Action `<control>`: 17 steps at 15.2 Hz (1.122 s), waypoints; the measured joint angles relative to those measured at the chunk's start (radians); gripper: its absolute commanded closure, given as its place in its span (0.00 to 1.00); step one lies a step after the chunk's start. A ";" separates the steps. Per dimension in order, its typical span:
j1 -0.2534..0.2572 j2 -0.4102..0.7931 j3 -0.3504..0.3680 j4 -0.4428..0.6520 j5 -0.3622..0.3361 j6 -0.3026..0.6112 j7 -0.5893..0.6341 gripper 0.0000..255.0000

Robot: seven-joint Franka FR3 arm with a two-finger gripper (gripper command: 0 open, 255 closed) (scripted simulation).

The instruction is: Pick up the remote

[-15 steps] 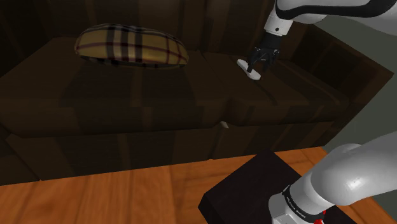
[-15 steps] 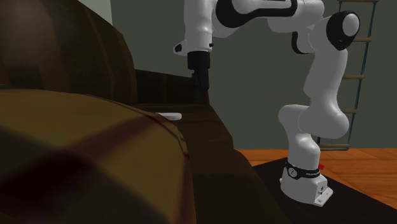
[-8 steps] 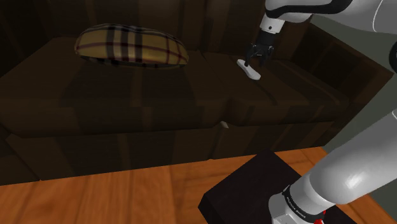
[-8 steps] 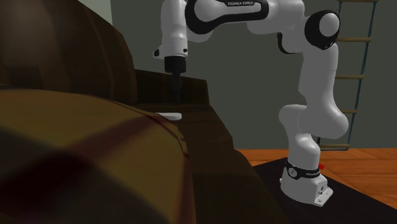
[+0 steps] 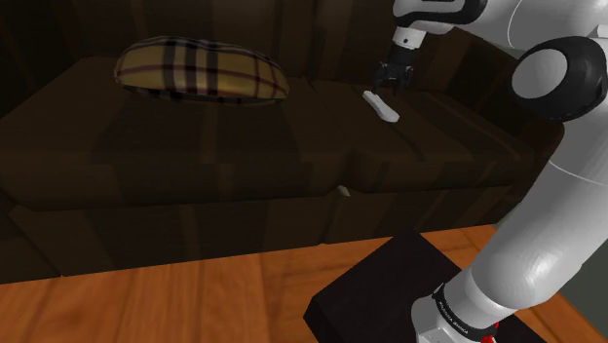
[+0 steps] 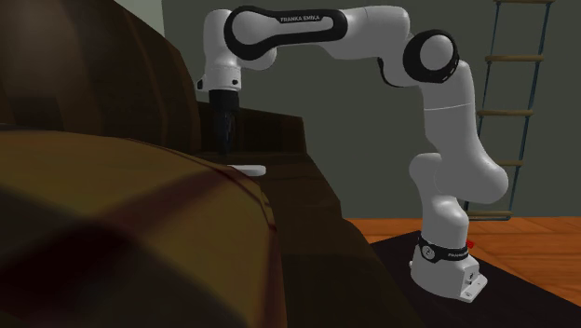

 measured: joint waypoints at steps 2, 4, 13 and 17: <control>-0.004 0.015 -0.002 0.002 0.004 0.014 -0.003 0.00; -0.005 0.018 -0.002 -0.016 0.005 0.034 -0.006 0.00; -0.002 0.018 -0.001 -0.077 0.005 0.097 -0.006 1.00; -0.002 0.019 -0.001 -0.077 0.005 0.097 -0.006 1.00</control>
